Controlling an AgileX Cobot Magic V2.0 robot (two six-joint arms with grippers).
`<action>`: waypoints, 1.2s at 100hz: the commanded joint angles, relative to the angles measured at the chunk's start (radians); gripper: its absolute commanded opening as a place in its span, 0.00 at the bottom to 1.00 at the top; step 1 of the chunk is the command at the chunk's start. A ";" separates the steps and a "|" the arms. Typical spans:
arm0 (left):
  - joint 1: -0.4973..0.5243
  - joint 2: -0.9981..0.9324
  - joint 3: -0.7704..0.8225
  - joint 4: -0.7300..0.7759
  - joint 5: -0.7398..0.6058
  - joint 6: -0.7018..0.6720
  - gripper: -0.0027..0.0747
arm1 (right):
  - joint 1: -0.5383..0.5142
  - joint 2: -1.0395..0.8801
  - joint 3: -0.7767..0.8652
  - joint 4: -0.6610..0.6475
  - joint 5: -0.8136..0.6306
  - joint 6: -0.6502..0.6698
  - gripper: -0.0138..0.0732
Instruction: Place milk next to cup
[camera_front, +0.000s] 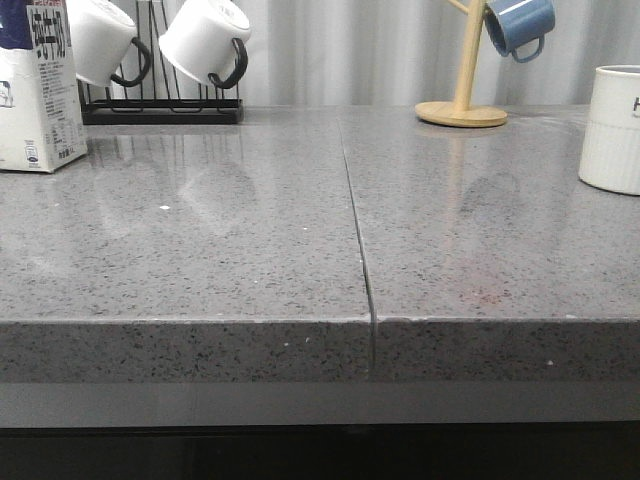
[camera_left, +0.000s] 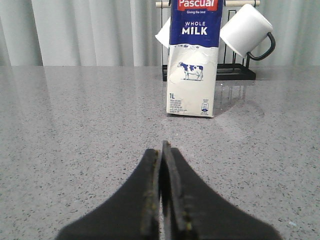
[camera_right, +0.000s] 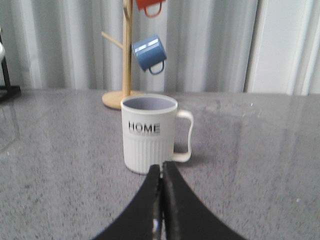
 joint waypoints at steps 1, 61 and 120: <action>-0.003 -0.031 0.044 -0.007 -0.076 0.000 0.01 | -0.006 0.052 -0.098 -0.010 -0.008 0.000 0.08; -0.003 -0.031 0.044 -0.007 -0.076 0.000 0.01 | -0.006 0.408 -0.181 0.009 -0.041 0.000 0.50; -0.003 -0.031 0.044 -0.007 -0.076 0.000 0.01 | -0.088 0.944 -0.181 0.009 -0.652 0.000 0.50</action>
